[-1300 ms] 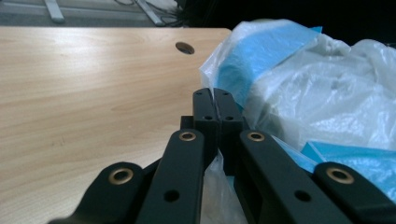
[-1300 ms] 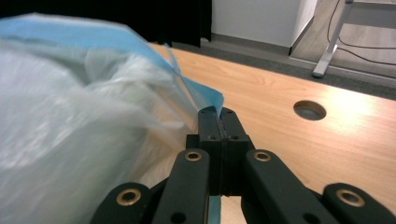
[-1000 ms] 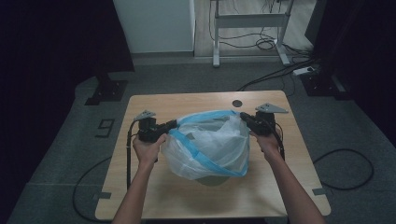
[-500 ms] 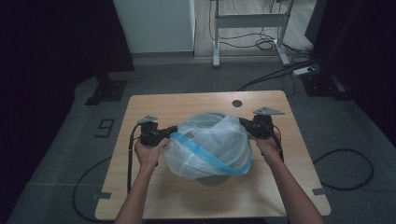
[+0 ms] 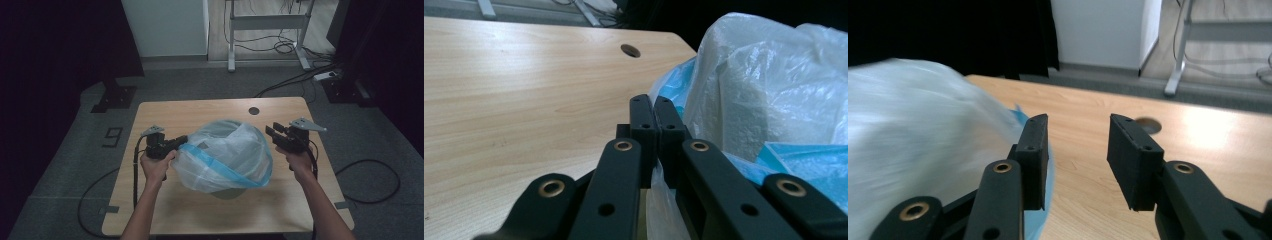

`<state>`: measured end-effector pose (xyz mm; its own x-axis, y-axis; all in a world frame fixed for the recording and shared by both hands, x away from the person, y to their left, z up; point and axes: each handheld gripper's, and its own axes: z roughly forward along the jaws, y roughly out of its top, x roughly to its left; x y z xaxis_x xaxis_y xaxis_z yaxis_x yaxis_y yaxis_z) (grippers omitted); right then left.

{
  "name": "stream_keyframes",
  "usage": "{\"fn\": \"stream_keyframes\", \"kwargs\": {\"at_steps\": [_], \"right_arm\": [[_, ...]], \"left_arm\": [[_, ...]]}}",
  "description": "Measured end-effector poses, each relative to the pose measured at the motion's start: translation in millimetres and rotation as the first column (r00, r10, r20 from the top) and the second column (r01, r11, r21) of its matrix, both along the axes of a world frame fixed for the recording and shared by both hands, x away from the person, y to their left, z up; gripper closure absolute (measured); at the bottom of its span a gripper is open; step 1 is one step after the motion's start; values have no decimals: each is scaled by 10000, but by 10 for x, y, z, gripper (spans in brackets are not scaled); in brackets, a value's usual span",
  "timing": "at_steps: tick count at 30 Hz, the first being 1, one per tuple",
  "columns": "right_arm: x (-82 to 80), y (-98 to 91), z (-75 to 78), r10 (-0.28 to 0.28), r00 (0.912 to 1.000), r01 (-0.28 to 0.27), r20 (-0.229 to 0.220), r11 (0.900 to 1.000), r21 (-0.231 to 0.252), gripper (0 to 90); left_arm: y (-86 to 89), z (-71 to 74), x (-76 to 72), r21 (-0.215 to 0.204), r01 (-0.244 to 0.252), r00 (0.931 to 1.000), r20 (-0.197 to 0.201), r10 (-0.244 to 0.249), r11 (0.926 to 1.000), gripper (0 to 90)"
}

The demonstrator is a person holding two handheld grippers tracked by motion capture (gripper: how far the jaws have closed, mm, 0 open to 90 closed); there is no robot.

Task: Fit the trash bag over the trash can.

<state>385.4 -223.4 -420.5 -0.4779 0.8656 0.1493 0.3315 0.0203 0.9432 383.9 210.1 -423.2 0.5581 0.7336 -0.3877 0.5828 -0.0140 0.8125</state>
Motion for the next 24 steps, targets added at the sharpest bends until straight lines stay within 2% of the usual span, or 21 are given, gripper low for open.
{"fn": "stream_keyframes", "kwargs": {"at_steps": [3,7,12,17,24], "right_arm": [[-240,-46,97,426,9984,-431,382,9990,136,572],[-598,-38,181,1233,9891,-1243,807,9922,76,535],[-947,66,235,2459,9647,-2476,940,9688,67,512],[-1127,202,223,3250,9403,-3293,1009,9438,289,495],[-1219,529,216,4037,9096,-4064,982,9137,82,472]], "left_arm": [[20,24,-28,-85,-11,9999,141,12,10000,884],[47,55,-56,-310,-57,9998,208,63,9995,882],[54,88,-78,-340,-87,9996,252,95,9994,882],[63,76,-77,-268,-166,9996,202,172,9995,883],[55,66,-80,-294,-93,9996,257,100,9995,884]]}}
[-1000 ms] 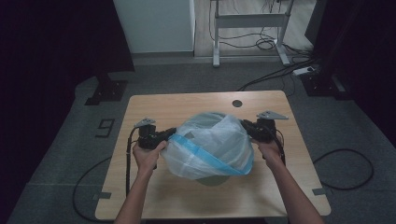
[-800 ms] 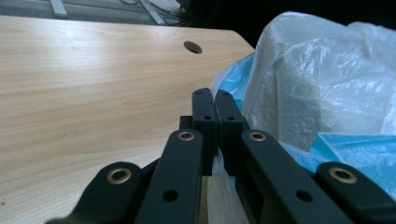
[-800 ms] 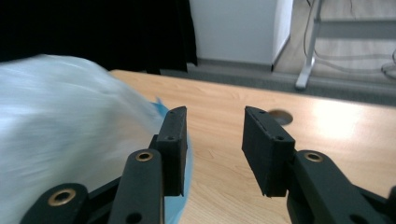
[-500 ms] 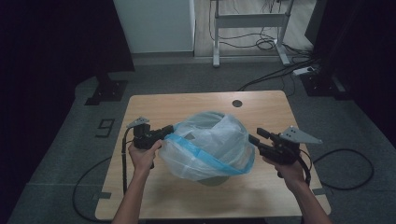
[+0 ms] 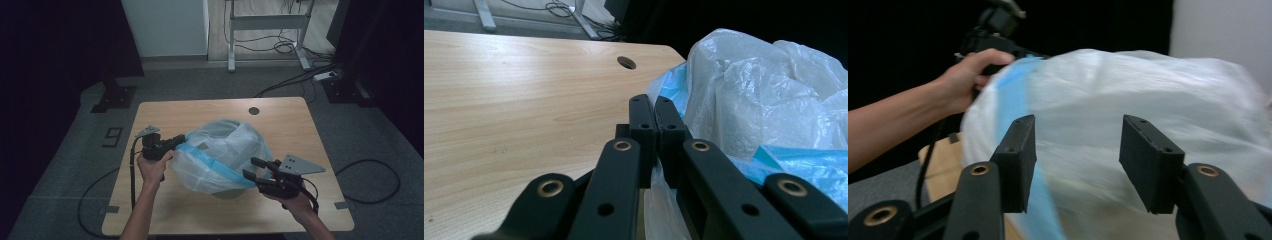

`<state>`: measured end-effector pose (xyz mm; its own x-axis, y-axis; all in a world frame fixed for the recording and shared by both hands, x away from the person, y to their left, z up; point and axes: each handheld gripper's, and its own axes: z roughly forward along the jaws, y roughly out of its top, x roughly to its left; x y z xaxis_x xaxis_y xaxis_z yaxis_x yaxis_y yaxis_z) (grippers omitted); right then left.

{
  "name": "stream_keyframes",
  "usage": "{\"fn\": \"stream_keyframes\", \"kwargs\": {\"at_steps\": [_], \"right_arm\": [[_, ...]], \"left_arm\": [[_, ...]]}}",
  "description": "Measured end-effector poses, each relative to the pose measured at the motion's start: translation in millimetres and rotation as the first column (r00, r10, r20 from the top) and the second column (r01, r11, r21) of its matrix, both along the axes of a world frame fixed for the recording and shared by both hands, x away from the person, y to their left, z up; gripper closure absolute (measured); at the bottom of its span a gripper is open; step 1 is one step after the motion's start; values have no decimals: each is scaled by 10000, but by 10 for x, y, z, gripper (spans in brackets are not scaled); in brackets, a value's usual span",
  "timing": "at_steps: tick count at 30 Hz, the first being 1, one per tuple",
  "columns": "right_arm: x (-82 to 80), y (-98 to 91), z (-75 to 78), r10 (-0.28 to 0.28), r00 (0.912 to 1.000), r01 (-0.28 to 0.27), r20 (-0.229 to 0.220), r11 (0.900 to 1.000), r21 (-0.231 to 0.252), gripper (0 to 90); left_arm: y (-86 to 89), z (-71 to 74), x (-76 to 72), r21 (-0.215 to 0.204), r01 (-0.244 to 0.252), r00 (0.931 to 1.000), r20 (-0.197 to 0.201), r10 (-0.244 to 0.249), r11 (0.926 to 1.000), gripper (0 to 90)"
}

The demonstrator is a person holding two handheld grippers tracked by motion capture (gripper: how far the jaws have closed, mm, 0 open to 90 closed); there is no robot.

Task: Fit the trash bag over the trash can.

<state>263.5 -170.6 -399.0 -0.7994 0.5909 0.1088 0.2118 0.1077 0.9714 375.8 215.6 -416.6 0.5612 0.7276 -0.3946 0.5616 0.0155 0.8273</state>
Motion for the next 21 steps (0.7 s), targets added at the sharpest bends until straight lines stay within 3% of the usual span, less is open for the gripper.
{"fn": "stream_keyframes", "kwargs": {"at_steps": [5,9,14,21], "right_arm": [[-64,239,29,597,9980,-598,189,9982,28,462],[-67,432,7,914,9955,-906,245,9954,-324,470],[-126,561,-47,848,9935,-788,758,9938,-789,553],[-157,565,-100,627,9943,-550,858,9945,-895,617]], "left_arm": [[2,0,-6,-70,47,10000,25,-46,10000,884],[0,-2,-19,-62,-55,9999,106,55,10000,886],[8,-4,-27,-24,-144,9998,147,144,9999,889],[7,4,-43,-31,-161,9997,170,162,9999,889]]}}
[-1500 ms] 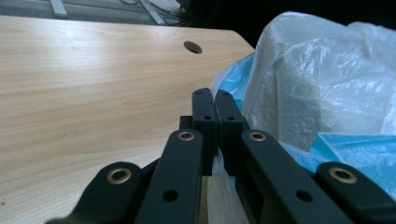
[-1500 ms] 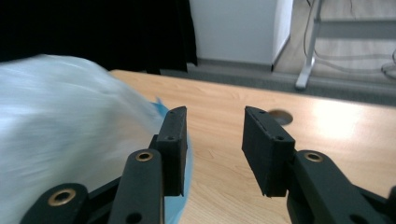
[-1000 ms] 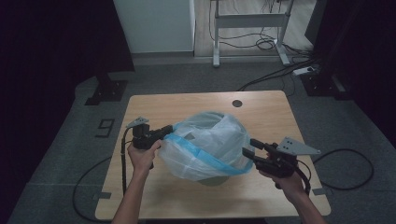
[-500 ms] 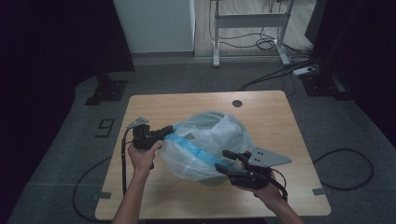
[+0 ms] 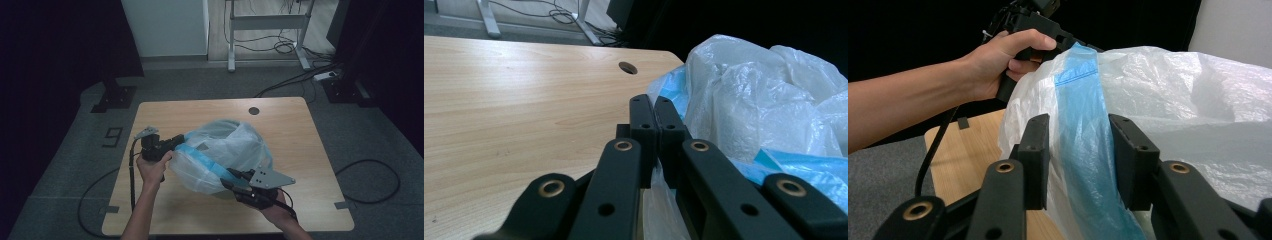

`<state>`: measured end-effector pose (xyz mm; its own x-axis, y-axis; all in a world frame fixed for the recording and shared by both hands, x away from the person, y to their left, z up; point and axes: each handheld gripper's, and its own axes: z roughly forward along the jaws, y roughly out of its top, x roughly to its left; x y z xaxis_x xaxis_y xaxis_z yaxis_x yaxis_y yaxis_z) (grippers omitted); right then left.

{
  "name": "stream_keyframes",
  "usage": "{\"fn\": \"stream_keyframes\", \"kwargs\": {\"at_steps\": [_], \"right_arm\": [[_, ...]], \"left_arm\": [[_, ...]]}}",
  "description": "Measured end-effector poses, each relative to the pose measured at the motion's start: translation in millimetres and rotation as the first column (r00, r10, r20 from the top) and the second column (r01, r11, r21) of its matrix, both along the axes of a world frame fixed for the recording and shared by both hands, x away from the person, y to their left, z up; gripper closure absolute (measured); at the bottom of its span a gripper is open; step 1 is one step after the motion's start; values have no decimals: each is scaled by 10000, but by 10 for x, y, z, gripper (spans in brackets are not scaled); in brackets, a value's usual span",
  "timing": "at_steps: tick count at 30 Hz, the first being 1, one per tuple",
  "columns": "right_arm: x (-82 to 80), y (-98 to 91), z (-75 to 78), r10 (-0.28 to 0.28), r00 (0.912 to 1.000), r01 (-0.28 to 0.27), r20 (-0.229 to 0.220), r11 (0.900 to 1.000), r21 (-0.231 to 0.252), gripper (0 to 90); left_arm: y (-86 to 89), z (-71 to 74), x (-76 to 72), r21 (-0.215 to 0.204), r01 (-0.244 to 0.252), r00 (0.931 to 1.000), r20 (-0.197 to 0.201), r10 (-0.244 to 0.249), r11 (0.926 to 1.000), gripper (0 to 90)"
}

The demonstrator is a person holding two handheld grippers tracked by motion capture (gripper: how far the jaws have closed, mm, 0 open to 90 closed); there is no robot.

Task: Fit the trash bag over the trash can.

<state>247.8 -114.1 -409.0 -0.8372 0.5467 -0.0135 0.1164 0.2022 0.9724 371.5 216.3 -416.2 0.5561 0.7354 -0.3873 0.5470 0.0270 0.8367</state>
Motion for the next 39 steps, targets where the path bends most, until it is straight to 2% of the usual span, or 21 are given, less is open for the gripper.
{"fn": "stream_keyframes", "kwargs": {"at_steps": [2,8,11,16,19,24,25,29,36,39], "right_arm": [[-8,-5,3,63,10000,-63,-34,10000,11,634],[-18,-2,1,222,9997,-222,57,9997,-58,769],[-53,-6,10,203,9992,-201,339,9998,-48,876],[-133,-24,-1,433,9975,-427,562,9990,-111,889],[-218,-55,-50,806,9947,-801,640,9967,-103,889],[-310,-80,-271,919,9951,-903,367,9949,-439,888],[-305,-91,-326,895,9958,-886,187,9951,-449,888],[-237,-179,-509,586,9979,-602,-281,9965,-585,887],[-85,-328,-672,118,9978,-178,-652,9956,-923,870],[-17,-388,-768,19,9956,-96,-936,9966,-819,836]], "left_arm": [[-3,-8,0,-26,-4,10000,-13,4,10000,889],[-12,-23,7,-47,-8,10000,-43,8,10000,888],[-9,-21,-6,-40,40,10000,-11,-40,10000,888],[21,-11,-54,-52,125,9999,28,-124,9999,886],[43,-19,-100,49,219,9998,20,-219,9997,884],[43,-83,-146,209,372,9992,-166,-369,9991,883],[38,-98,-146,208,426,9989,-228,-421,9989,883],[18,-129,-155,303,609,9976,-350,-598,9977,880],[13,-150,-166,393,731,9966,-417,-714,9966,879],[15,-167,-170,366,764,9963,-435,-748,9964,880]]}}
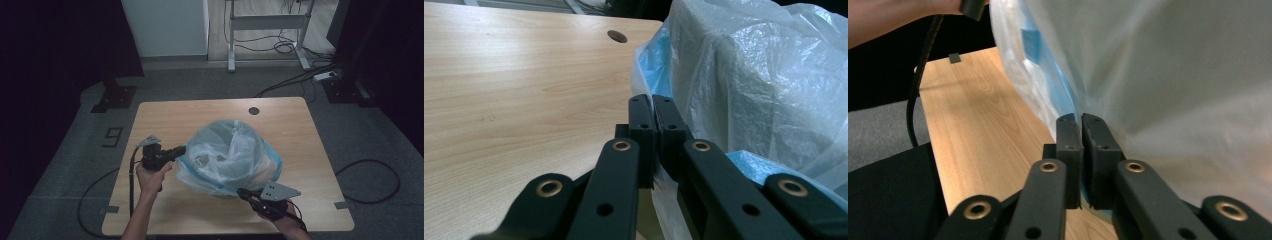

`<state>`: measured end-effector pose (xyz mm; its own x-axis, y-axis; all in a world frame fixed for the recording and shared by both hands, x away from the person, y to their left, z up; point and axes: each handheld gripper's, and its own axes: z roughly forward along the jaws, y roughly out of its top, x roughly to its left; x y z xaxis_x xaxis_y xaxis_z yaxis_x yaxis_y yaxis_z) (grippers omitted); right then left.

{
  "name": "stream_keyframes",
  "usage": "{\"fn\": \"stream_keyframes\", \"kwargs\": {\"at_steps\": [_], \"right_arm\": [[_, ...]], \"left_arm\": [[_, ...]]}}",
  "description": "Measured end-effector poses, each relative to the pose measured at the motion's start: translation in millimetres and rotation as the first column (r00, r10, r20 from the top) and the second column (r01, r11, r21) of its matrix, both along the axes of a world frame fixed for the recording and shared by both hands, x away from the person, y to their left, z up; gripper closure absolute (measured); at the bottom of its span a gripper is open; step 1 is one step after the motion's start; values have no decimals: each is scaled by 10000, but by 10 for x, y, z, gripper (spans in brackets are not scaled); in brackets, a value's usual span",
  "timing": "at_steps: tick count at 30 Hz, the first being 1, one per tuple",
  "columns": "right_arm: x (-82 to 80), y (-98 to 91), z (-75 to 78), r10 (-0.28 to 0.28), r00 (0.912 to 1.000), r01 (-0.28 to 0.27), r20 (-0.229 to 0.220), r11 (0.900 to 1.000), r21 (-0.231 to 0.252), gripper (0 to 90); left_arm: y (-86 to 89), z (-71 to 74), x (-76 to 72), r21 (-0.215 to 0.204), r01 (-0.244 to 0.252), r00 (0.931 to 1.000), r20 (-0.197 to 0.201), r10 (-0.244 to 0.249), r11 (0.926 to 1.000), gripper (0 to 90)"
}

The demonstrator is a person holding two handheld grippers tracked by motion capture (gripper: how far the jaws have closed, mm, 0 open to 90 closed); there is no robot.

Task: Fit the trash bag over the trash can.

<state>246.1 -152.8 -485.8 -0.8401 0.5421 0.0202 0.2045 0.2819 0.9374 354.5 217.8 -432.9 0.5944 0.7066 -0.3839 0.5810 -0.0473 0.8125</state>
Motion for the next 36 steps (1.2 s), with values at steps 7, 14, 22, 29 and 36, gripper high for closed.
{"fn": "stream_keyframes", "kwargs": {"at_steps": [7,14,22,29,36], "right_arm": [[-165,-257,169,-480,9975,426,524,9941,998,595],[-129,-655,449,-1433,9840,1323,1061,9857,1047,432],[363,-775,525,-722,9956,683,593,9955,651,351],[482,-623,365,-446,9987,442,230,9989,167,859],[715,-569,-87,-1265,9884,1247,-837,9919,-258,885]], "left_arm": [[20,-5,8,-70,-38,10000,-12,38,10000,880],[10,-9,4,-21,-65,10000,3,65,10000,878],[3,-10,2,-42,-45,10000,31,45,10000,880],[16,-5,-22,137,-18,10000,85,17,9999,886],[-64,-129,27,871,-123,9988,-452,163,9961,894]]}}
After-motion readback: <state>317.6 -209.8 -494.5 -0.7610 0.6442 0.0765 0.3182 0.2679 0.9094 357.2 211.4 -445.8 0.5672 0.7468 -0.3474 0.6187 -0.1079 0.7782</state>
